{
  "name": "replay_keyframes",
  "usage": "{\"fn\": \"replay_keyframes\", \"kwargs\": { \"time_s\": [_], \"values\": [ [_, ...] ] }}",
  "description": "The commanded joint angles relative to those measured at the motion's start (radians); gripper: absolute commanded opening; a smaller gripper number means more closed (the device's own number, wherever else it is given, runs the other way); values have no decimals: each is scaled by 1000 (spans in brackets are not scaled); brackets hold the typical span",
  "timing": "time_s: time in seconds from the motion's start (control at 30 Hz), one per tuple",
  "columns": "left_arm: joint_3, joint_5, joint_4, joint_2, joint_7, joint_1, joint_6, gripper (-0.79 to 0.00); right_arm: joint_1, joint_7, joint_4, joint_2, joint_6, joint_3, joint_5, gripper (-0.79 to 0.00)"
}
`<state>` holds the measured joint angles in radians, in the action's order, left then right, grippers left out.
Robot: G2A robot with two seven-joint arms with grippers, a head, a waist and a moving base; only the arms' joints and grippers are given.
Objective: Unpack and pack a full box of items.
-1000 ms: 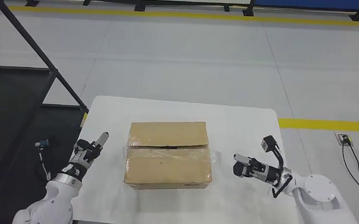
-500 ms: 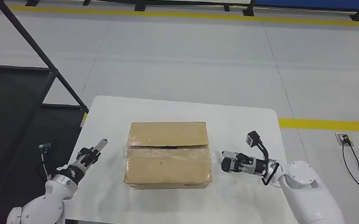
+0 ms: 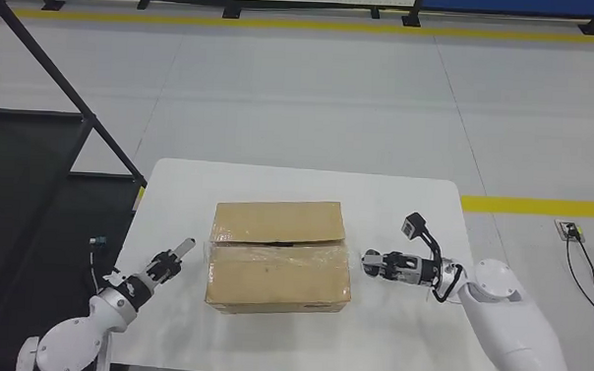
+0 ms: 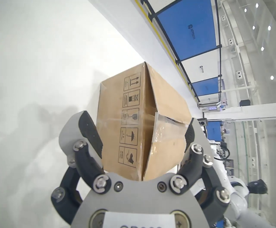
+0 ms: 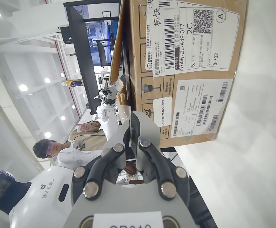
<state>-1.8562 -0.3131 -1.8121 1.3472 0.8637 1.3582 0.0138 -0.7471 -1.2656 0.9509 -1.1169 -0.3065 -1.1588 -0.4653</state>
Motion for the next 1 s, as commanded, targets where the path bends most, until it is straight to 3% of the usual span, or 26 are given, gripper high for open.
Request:
{"fn": "replay_keyframes", "kwargs": {
  "time_s": [0.0, 0.13, 0.2, 0.23, 0.3, 0.4, 0.47, 0.5, 0.53, 0.73, 0.8, 0.93, 0.97],
  "values": [
    [-3, 65, 13, -4, 50, -17, 27, 0, -3, 4, 8, 1, -1, 0, 2, -785],
    [-8, 103, 40, -15, 92, -36, 38, 0, -14, 10, 26, 4, -3, -4, 9, -785],
    [0, 110, 58, -19, 98, -47, 48, -148, -19, 12, 34, 5, -2, -8, 11, -785],
    [3, 122, 64, -20, 104, -53, 51, -394, -22, 14, 37, 7, -2, -10, 13, -785],
    [4, 146, 74, -24, 114, -60, 53, -570, -27, 17, 44, 9, 0, -15, 13, -785],
    [2, 181, 88, -32, 152, -68, 57, -659, -33, 18, 56, 11, 3, -19, 17, -785],
    [1, 182, 98, -38, 173, -76, 63, -637, -37, 20, 65, 13, 4, -21, 21, -785],
    [3, 186, 105, -40, 180, -81, 69, -539, -39, 21, 69, 14, 6, -23, 21, -785],
    [5, 196, 112, -43, 189, -87, 72, -536, -40, 22, 73, 15, 6, -24, 24, -785],
    [20, 195, 135, -56, 190, -108, 74, -582, -48, 26, 87, 18, 9, -29, 26, -785],
    [29, 188, 140, -60, 186, -113, 72, -637, -49, 26, 89, 19, 10, -30, 26, -785],
    [43, 186, 144, -67, 186, -118, 60, -646, -51, 26, 92, 21, 13, -34, 24, -785],
    [46, 190, 145, -70, 185, -118, 57, -686, -50, 24, 93, 21, 14, -34, 25, -785]
  ]
}}
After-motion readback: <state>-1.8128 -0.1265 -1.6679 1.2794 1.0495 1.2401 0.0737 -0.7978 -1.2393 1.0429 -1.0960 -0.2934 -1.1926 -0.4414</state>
